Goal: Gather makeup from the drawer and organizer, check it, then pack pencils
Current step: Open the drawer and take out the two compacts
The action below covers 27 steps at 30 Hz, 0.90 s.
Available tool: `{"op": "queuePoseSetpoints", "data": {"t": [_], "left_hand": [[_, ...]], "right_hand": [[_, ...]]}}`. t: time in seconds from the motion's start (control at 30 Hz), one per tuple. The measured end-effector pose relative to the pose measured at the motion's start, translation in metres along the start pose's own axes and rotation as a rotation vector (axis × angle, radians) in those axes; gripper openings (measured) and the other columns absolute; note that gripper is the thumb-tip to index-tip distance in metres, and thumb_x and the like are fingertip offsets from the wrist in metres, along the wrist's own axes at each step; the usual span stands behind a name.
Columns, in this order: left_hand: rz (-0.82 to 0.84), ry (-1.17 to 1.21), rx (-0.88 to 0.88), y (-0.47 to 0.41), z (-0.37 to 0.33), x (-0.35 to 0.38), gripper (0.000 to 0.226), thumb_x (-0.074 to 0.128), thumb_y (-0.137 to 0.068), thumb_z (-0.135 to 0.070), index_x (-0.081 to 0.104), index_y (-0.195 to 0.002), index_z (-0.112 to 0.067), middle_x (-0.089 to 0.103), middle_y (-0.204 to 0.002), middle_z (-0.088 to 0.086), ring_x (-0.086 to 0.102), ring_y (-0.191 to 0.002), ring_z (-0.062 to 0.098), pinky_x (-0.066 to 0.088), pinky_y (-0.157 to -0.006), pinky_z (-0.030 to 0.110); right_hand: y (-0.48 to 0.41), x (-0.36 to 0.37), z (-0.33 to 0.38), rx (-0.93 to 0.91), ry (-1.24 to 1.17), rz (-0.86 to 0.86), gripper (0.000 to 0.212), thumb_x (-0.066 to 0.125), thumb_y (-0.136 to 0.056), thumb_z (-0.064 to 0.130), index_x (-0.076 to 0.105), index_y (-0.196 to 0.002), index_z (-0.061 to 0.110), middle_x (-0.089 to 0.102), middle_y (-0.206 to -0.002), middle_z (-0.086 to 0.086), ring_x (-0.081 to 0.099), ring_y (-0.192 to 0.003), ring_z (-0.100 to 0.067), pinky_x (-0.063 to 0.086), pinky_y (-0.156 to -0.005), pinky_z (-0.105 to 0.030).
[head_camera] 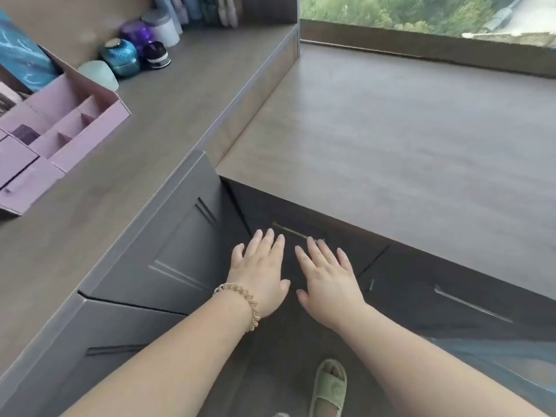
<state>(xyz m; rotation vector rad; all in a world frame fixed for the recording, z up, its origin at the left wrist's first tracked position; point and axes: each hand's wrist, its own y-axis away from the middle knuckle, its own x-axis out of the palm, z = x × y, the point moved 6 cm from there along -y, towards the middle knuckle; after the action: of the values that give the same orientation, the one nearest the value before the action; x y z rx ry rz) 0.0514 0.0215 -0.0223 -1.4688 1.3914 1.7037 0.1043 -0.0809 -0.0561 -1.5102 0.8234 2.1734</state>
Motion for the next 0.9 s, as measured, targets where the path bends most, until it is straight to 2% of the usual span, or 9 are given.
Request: {"op": "queuePoseSetpoints", "data": {"t": [0.2,0.37,0.5,0.57,0.7,0.8,0.9], "left_hand": [[0.006,-0.087,0.077,-0.050,0.010,0.032,0.075,0.045,-0.092,-0.031,-0.001,-0.150,-0.018,-0.002,-0.160,0.002,-0.006,-0.147,0.019,0.008,-0.116,0.045],[-0.047,-0.089,0.185,-0.086,0.013,0.050,0.074,0.049,-0.085,-0.021,0.010,-0.148,-0.016,0.009,-0.158,0.002,0.004,-0.146,0.018,0.010,-0.114,0.046],[-0.051,-0.120,0.270,-0.102,0.018,0.066,0.076,0.047,-0.084,-0.019,0.007,-0.148,-0.016,0.005,-0.159,0.004,0.005,-0.146,0.021,0.012,-0.114,0.046],[-0.077,-0.117,0.307,-0.104,0.023,0.074,0.077,0.046,-0.083,-0.018,0.007,-0.149,-0.016,0.006,-0.159,0.003,0.006,-0.146,0.021,0.016,-0.114,0.045],[-0.148,-0.106,0.371,-0.095,0.033,0.079,0.074,0.048,-0.079,-0.020,0.017,-0.146,-0.018,0.024,-0.154,0.002,0.023,-0.140,0.021,0.025,-0.108,0.041],[-0.097,-0.135,0.379,-0.078,0.040,0.084,0.074,0.048,-0.081,-0.022,0.013,-0.146,-0.019,0.020,-0.154,0.001,0.020,-0.141,0.021,0.025,-0.106,0.041],[-0.065,-0.152,0.363,-0.053,0.046,0.088,0.074,0.050,-0.081,-0.026,0.014,-0.146,-0.020,0.023,-0.151,0.001,0.019,-0.139,0.021,0.023,-0.107,0.040]], "right_hand": [[-0.046,0.027,-0.011,0.059,0.022,-0.008,0.077,0.052,-0.084,0.039,0.015,-0.148,0.019,0.017,-0.157,-0.007,0.013,-0.145,-0.023,0.013,-0.115,-0.046],[-0.061,0.051,-0.015,0.163,0.091,-0.021,0.077,0.059,-0.078,0.039,0.026,-0.145,0.015,0.026,-0.155,-0.008,0.018,-0.144,-0.026,0.008,-0.115,-0.051],[-0.065,0.063,-0.011,0.240,0.131,-0.084,0.087,0.067,-0.069,0.039,0.030,-0.143,0.014,0.034,-0.150,-0.008,0.026,-0.140,-0.029,0.015,-0.112,-0.052],[-0.066,0.067,-0.009,0.272,0.146,-0.114,0.091,0.068,-0.067,0.039,0.027,-0.144,0.015,0.033,-0.149,-0.007,0.026,-0.139,-0.028,0.017,-0.111,-0.050],[-0.058,0.077,0.003,0.316,0.129,-0.134,0.090,0.068,-0.065,0.037,0.029,-0.143,0.016,0.036,-0.144,-0.006,0.031,-0.133,-0.027,0.019,-0.110,-0.048],[-0.042,0.084,0.018,0.318,0.119,-0.083,0.090,0.068,-0.066,0.037,0.027,-0.144,0.018,0.032,-0.149,-0.006,0.028,-0.137,-0.027,0.014,-0.113,-0.049],[-0.020,0.086,0.032,0.297,0.111,-0.047,0.091,0.073,-0.062,0.037,0.032,-0.142,0.019,0.038,-0.147,-0.006,0.036,-0.135,-0.026,0.018,-0.114,-0.048]]}}
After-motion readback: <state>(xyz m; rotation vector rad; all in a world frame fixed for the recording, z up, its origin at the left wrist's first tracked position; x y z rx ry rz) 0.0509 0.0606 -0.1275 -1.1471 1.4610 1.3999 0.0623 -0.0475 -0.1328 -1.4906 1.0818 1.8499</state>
